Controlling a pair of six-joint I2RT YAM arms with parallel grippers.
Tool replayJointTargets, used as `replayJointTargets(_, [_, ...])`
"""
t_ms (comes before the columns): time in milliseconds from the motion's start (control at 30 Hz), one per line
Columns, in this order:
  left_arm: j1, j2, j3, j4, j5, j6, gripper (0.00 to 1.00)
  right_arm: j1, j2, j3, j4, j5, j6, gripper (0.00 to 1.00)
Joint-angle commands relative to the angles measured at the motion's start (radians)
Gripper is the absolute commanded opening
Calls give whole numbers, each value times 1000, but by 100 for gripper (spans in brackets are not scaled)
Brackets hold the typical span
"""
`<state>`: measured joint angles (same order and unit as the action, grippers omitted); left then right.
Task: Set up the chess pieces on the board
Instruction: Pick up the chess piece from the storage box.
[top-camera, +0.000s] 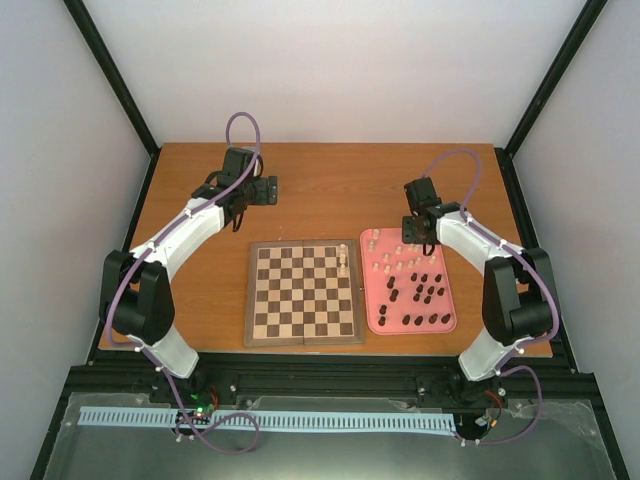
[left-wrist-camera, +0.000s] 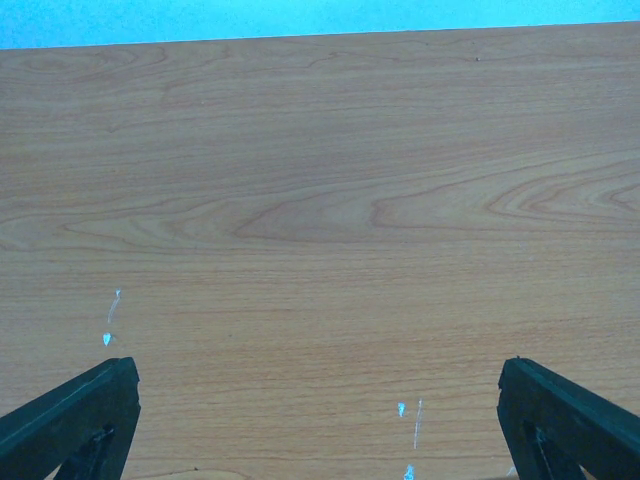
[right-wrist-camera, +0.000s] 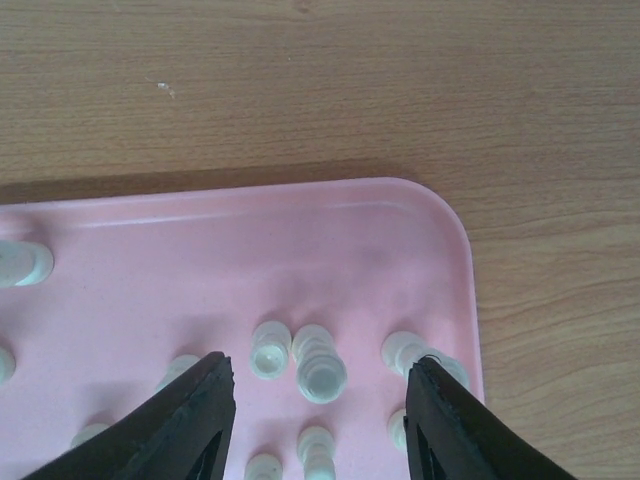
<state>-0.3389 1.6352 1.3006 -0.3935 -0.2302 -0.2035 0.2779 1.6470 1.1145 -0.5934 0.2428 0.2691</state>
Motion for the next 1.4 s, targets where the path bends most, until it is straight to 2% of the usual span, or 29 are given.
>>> replayJointTargets(0, [-5, 5, 44, -5, 10, 9, 100, -14, 34, 1, 41, -29, -15, 48])
replayJointTargets(867, [-5, 9, 48, -5, 9, 10, 100, -32, 96, 31, 55, -47, -11, 34])
replayJointTargets(1367, [-5, 18, 54, -5, 10, 12, 100, -32, 106, 32, 47, -7, -9, 34])
